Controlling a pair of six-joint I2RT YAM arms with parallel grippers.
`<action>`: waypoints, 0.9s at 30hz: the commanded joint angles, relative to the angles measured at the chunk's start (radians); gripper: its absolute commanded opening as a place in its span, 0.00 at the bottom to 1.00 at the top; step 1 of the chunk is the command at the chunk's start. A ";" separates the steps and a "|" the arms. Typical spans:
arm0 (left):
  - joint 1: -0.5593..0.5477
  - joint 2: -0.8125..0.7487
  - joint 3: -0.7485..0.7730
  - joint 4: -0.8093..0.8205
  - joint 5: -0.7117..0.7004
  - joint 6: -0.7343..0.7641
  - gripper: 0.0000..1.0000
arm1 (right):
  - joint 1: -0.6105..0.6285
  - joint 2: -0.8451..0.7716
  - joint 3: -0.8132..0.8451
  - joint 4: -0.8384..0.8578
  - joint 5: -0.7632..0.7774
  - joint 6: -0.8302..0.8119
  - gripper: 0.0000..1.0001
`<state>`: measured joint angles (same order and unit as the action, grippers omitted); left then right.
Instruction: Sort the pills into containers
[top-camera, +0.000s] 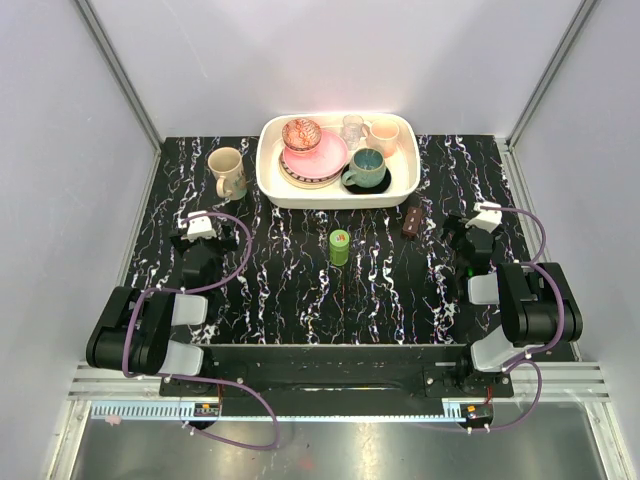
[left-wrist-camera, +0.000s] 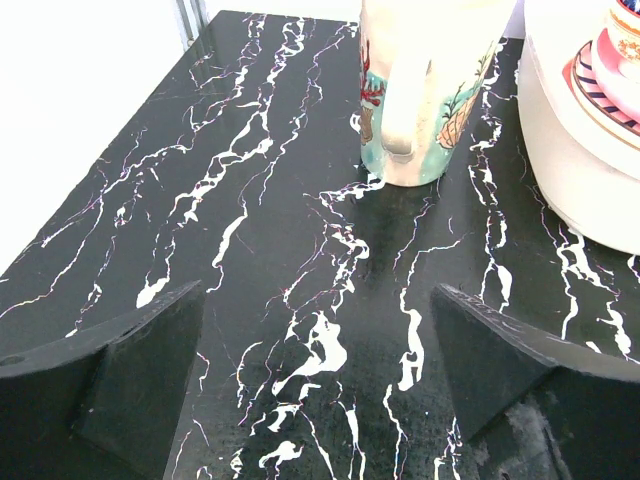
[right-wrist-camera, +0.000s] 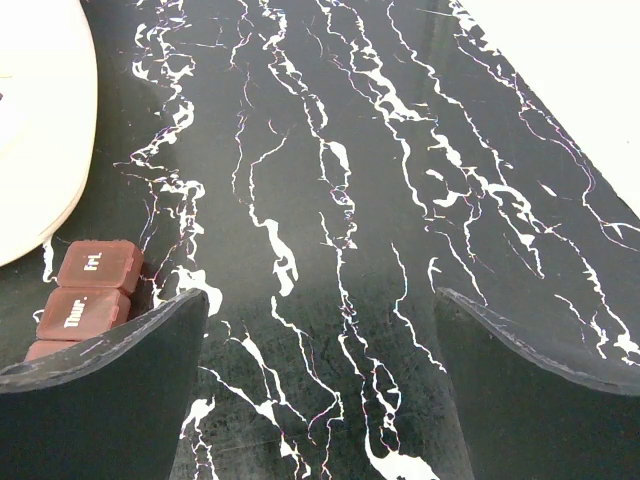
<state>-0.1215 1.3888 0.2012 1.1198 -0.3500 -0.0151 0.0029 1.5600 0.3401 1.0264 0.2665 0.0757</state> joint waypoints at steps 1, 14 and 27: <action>0.000 -0.005 -0.003 0.081 -0.021 0.009 0.99 | 0.003 -0.003 0.019 0.058 -0.004 -0.007 1.00; -0.018 -0.043 -0.017 0.084 0.008 0.046 0.99 | 0.003 -0.015 0.017 0.054 -0.003 -0.005 1.00; -0.162 -0.211 0.581 -1.067 -0.248 -0.152 0.99 | 0.002 -0.192 0.453 -0.808 0.097 0.329 1.00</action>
<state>-0.2932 1.1946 0.6735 0.4259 -0.5659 -0.0380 0.0029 1.3796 0.6582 0.5179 0.2905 0.2276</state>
